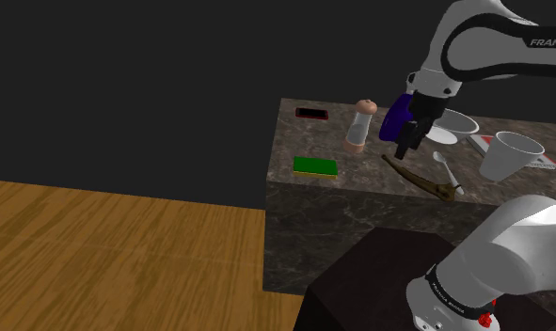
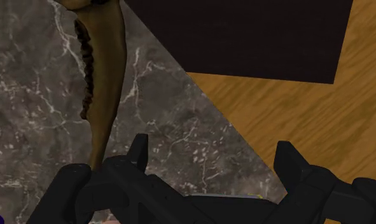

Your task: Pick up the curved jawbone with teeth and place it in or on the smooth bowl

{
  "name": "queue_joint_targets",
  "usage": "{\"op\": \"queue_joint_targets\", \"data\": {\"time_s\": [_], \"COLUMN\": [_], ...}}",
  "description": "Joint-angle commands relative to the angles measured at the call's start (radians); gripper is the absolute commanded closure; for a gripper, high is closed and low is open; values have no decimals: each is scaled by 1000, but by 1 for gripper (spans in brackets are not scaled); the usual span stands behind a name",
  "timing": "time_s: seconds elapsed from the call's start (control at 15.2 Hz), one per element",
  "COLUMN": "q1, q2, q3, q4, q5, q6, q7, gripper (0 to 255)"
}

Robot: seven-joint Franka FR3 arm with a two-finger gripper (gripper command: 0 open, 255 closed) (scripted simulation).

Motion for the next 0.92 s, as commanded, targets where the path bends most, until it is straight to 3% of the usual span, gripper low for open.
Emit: {"op": "queue_joint_targets", "data": {"time_s": [0.0,0.53,0.86], "q1": [-24,-112,-115], "q2": [0,95,116], "q3": [-45,-243,-260], "q4": [-38,-118,-163], "q5": [-36,-166,-178], "q6": [44,244,310], "q7": [-46,-225,-228], "gripper": [0,0,0]}}
